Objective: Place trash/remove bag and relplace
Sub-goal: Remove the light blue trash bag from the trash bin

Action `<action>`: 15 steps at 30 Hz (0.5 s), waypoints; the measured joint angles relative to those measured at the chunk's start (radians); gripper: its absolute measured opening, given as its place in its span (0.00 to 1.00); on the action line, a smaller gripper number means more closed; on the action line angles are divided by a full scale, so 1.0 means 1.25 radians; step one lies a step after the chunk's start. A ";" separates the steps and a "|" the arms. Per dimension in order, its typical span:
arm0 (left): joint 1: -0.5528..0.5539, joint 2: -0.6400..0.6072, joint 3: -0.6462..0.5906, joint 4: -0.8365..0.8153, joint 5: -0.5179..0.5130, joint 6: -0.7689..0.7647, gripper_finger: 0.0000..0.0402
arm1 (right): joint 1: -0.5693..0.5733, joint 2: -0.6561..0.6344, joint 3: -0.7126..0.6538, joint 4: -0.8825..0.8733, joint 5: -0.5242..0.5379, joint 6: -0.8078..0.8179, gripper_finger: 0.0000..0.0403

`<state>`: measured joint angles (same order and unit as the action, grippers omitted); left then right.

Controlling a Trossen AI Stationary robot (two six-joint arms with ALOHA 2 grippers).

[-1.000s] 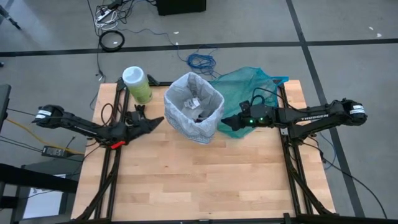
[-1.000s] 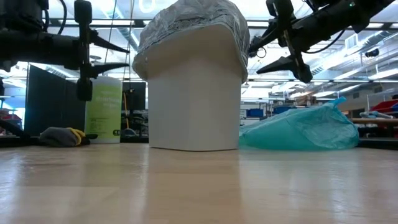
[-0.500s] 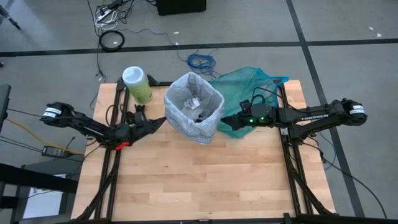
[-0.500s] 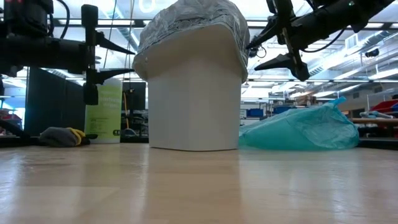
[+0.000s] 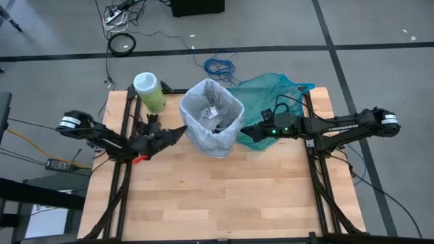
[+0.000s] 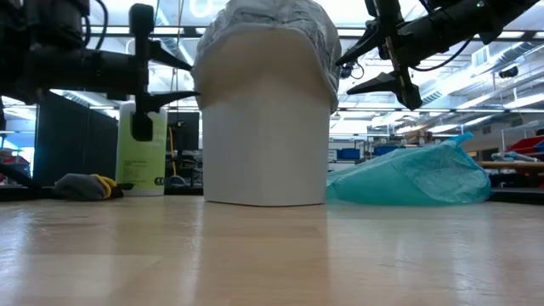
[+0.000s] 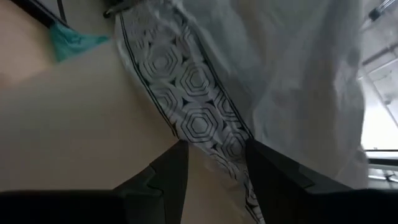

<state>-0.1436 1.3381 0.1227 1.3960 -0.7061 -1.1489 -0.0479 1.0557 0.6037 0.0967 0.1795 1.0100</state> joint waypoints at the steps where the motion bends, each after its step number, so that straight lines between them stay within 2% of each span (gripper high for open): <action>1: 0.000 0.014 0.006 0.003 0.001 -0.004 0.42 | 0.000 0.000 0.000 0.000 0.000 0.000 0.55; 5: 0.000 0.052 0.008 0.053 -0.015 -0.006 0.40 | 0.000 0.000 0.000 0.000 -0.012 0.005 0.53; 7: 0.000 0.055 0.004 0.072 -0.027 -0.001 0.36 | 0.000 0.000 0.000 0.000 -0.024 0.005 0.53; 9: 0.000 0.056 0.004 0.096 -0.031 0.023 0.28 | 0.000 0.000 0.000 -0.001 -0.034 0.005 0.52; 13: 0.000 0.056 0.009 0.127 -0.033 0.047 0.05 | 0.002 0.000 0.000 -0.002 -0.035 0.005 0.49; 15: -0.003 0.055 0.016 0.138 -0.018 0.040 0.03 | 0.002 0.000 0.000 -0.002 -0.035 0.005 0.47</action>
<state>-0.1472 1.4071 0.1425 1.5688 -0.7287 -1.0983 -0.0456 1.0557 0.6037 0.0948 0.1356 1.0168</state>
